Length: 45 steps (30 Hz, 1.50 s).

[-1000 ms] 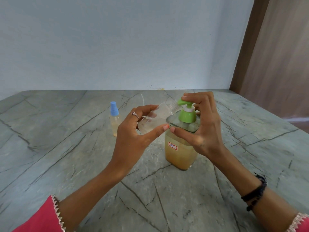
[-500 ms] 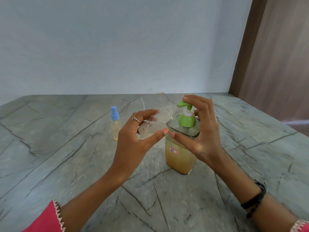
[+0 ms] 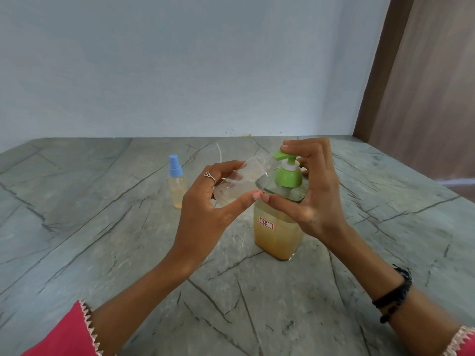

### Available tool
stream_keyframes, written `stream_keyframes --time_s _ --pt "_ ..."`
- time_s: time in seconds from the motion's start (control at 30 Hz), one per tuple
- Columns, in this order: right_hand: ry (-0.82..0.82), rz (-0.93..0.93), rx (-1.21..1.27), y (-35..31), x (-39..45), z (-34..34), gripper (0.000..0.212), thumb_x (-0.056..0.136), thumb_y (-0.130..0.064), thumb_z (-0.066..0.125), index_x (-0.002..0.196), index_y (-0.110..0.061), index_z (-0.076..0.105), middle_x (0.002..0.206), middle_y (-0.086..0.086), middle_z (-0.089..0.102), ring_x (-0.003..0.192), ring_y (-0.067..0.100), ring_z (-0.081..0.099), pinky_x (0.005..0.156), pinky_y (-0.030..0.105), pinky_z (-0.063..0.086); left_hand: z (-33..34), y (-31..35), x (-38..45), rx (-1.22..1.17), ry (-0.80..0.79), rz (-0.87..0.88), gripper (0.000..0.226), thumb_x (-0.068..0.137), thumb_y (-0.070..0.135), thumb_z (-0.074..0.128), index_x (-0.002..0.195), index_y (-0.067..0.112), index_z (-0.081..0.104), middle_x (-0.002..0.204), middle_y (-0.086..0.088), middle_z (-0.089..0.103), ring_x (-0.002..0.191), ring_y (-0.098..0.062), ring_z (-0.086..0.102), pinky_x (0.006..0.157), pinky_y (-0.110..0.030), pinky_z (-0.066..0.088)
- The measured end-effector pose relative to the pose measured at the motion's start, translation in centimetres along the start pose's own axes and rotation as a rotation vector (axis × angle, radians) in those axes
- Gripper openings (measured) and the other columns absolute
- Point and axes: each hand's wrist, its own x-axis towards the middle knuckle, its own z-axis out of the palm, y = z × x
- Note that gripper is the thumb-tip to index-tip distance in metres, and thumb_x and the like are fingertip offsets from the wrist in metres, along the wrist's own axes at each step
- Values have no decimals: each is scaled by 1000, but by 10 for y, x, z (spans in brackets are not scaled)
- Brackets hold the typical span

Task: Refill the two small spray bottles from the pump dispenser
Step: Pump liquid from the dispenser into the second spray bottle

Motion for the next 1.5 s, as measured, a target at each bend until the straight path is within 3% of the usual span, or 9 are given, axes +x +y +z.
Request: stream_keyframes --time_s 0.23,0.43,0.77,1.13,1.33,1.5 --pt "-4 11 6 -2 -1 0 60 65 -41 73 116 -23 45 113 -6 44 94 -2 52 65 21 48 -1 1 1 7 2 2 41 67 37 69 105 37 55 102 6 64 95 2 60 78 -6 44" --pt "-9 11 3 -1 -5 1 65 68 -39 71 124 -22 43 123 -2 44 106 -8 48 73 7 42 -2 2 0 1 4 14 40 67 37 68 104 37 55 102 6 63 95 3 60 77 -5 44" --pt "-24 -8 3 1 -6 0 68 70 -39 70 129 -23 40 129 -7 39 113 -6 46 78 5 41 0 4 -1 -11 3 20 38 65 36 68 101 39 54 100 7 62 91 10 58 75 -3 43" --pt "-34 -22 -4 3 -6 0 69 71 -40 70 131 -24 39 132 -6 37 116 -4 47 78 5 43 -1 2 -1 -2 -4 14 40 66 38 68 103 39 55 103 6 63 96 4 60 77 -5 44" --pt "8 -43 37 6 -6 1 68 69 -34 76 128 -18 44 128 -1 45 116 1 49 85 10 40 0 2 -2 9 -4 25 40 68 38 70 104 38 55 103 7 63 97 4 59 78 -4 43" --pt "28 -57 53 5 -5 1 66 68 -33 78 124 -17 48 123 -6 48 111 4 53 82 14 43 0 2 -1 13 -2 15 41 67 38 69 106 36 56 102 8 64 97 3 60 78 -5 43"
